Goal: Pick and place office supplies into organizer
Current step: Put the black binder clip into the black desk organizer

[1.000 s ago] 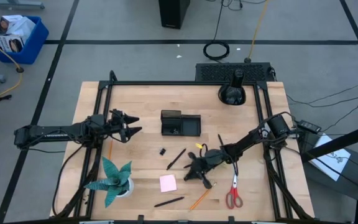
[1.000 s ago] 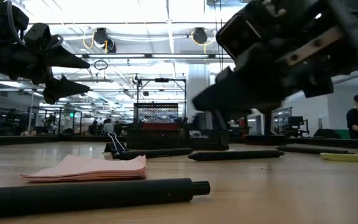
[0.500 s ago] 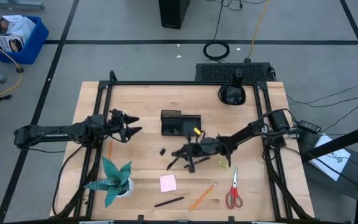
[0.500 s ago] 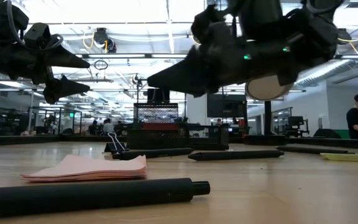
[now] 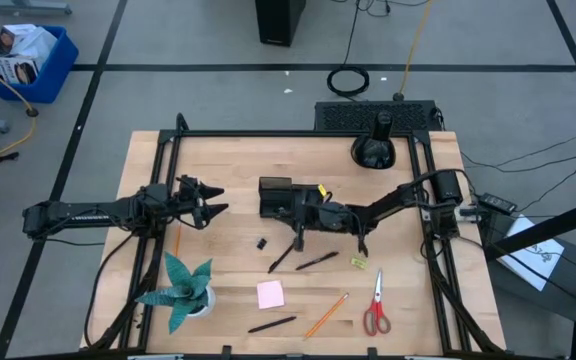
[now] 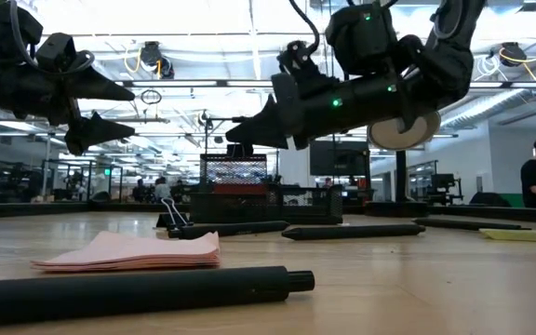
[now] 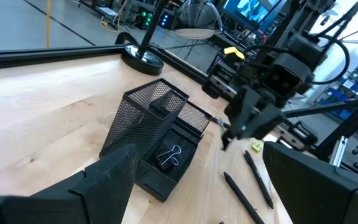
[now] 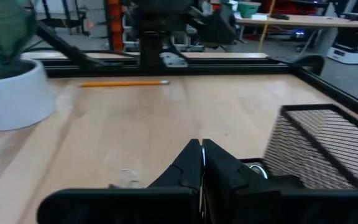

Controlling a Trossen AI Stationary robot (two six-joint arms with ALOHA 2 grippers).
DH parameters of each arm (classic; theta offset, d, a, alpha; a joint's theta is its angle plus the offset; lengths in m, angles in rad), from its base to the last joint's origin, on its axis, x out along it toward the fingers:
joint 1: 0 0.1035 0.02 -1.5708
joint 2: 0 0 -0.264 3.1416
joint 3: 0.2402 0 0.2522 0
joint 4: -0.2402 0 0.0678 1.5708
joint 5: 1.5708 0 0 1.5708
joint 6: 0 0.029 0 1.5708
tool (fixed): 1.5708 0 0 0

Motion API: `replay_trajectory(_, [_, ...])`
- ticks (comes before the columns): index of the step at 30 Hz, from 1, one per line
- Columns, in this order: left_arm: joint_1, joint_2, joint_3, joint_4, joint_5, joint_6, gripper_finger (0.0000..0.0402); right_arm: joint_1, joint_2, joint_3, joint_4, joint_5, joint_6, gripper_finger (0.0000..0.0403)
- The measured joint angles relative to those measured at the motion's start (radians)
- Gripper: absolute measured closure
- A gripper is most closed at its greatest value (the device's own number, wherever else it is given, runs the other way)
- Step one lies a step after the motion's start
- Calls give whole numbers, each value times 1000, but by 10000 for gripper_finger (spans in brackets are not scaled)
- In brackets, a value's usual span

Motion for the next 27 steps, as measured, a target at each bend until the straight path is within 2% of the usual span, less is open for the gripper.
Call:
replay_trajectory(4, [0, 0, 0, 0, 0, 12, 50, -35, 0, 7, -8, -2, 21, 402])
replay_trajectory(10, [0, 0, 0, 0, -1, 25, 50, -64, 0, 68, -144, -5, 33, 402])
replay_trajectory(27, [0, 0, 0, 0, -3, 33, 50, -118, 0, 82, -157, -34, 56, 402])
